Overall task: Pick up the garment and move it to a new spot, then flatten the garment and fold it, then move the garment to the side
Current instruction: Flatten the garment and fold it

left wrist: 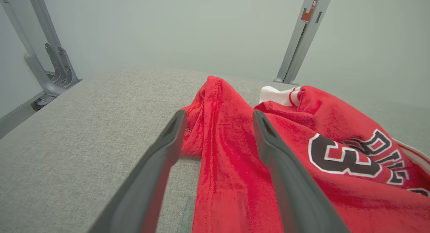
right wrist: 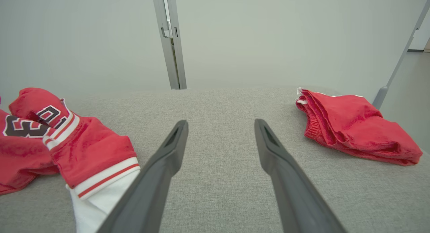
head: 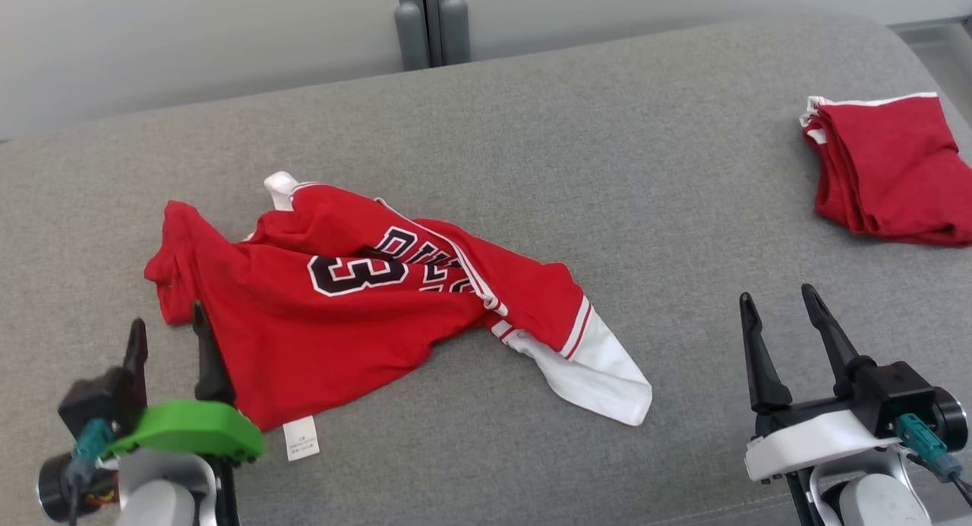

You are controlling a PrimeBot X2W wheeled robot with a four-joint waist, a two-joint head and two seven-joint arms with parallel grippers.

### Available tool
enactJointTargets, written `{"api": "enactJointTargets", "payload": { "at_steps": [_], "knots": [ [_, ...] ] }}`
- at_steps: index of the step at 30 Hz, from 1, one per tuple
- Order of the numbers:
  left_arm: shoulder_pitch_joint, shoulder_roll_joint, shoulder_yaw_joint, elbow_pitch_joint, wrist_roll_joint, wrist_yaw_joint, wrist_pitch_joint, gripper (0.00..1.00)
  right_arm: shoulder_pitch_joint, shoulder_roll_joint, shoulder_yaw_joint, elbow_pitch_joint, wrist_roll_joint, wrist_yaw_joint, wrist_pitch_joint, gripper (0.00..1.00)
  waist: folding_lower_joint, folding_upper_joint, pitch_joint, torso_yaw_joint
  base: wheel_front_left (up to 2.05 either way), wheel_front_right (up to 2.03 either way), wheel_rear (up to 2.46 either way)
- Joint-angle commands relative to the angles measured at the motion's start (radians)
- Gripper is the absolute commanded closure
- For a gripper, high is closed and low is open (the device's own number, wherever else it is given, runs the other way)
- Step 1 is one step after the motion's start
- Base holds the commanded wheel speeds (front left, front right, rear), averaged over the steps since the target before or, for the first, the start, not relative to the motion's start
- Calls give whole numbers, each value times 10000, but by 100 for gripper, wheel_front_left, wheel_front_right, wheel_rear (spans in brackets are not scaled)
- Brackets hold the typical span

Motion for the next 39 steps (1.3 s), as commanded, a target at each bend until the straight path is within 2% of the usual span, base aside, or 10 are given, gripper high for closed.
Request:
{"api": "enactJointTargets", "payload": {
  "at_steps": [1,7,18,23,28,39],
  "knots": [
    [535,-137,79,-541,275,-15,-27,0,189,12,-88,-112,-125,-12,-27,0,0,0,-456,204,0,0,0],
    [2446,-835,120,-2236,1514,-284,-27,0,616,28,-309,-99,-276,-14,-27,0,0,0,-823,415,0,0,0],
    [4414,-1820,732,-3202,2993,-1117,-29,0,1810,171,-435,169,-366,-14,-27,0,0,0,-1467,635,0,0,0],
    [4745,-1931,1007,-3251,3414,-1393,-29,0,1978,196,-278,255,-356,-14,-27,0,0,0,-1564,657,0,0,0],
    [4832,-1968,1308,-3228,3622,-1469,-29,0,1895,197,-140,381,-208,-14,-27,0,0,0,-1576,661,0,0,0],
    [4814,-1974,1388,-3186,3371,-1306,-30,0,1898,200,-97,565,-161,-14,-27,0,0,0,-1561,644,0,0,0]
  ]
}}
